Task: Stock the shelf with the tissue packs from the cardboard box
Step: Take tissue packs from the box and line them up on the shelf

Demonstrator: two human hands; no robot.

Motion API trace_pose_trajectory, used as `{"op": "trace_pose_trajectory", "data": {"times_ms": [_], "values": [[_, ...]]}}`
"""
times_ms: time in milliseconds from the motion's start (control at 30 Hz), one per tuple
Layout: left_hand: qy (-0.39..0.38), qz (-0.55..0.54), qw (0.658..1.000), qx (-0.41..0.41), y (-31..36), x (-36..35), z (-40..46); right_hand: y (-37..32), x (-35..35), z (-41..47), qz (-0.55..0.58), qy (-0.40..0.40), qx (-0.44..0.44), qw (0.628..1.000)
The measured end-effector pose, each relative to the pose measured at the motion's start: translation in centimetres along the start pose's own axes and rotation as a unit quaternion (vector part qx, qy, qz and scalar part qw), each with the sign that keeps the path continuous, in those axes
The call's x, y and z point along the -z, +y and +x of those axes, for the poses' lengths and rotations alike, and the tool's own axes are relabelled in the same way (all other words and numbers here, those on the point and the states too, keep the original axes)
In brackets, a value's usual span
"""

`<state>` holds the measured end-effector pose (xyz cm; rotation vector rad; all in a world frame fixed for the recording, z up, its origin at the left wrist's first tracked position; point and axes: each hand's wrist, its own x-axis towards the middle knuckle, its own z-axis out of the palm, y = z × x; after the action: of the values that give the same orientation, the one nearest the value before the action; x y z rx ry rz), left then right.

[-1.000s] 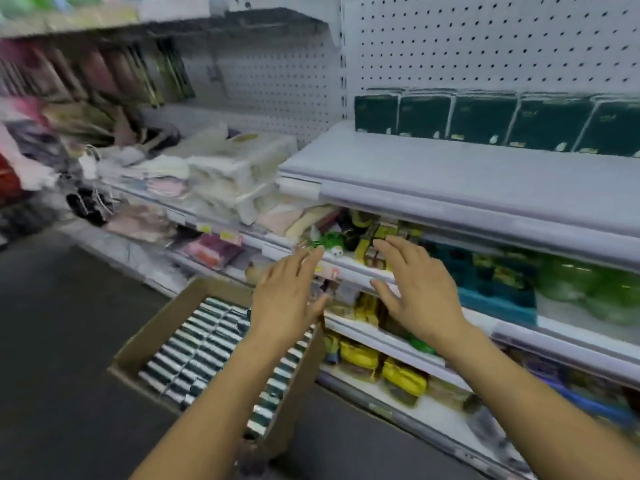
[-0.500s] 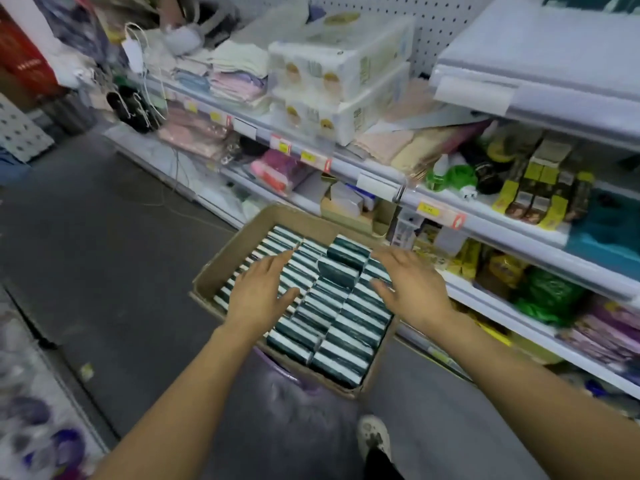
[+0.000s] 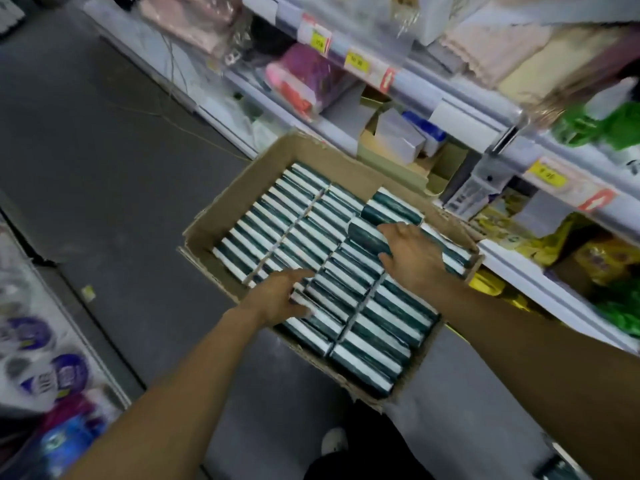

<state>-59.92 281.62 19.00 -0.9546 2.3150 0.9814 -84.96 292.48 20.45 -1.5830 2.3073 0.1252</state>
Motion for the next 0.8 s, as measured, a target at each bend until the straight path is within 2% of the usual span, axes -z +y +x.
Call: {"op": "trace_pose_trajectory", "data": {"times_ms": [133,267,400,600,667,800], "values": [[-0.062,0.004,0.998,-0.01,-1.9,-1.3,1.7,-0.1,-2.1,2.5,-0.056,-0.012,0.003,0.998],[-0.059,-0.074,0.995,-0.002,-2.3,-1.4,3.3,-0.2,-3.7,4.1,-0.095,-0.017,-0.012,0.995],[-0.041,-0.066,0.997,0.01,-1.7,-1.7,3.7,0.0,-4.2,4.5,-0.072,-0.006,-0.025,0.997],[0.002,-0.092,0.996,0.02,-0.3,-1.1,1.8,-0.3,-1.8,1.5,0.049,0.084,-0.018,0.995],[0.041,-0.112,0.993,0.016,0.5,-0.2,0.7,-0.3,-0.2,-0.1,0.112,0.1,-0.025,0.988],[0.136,-0.208,0.969,-0.003,3.3,2.3,-2.8,0.3,3.1,-3.9,0.299,0.109,-0.082,0.944]]}}
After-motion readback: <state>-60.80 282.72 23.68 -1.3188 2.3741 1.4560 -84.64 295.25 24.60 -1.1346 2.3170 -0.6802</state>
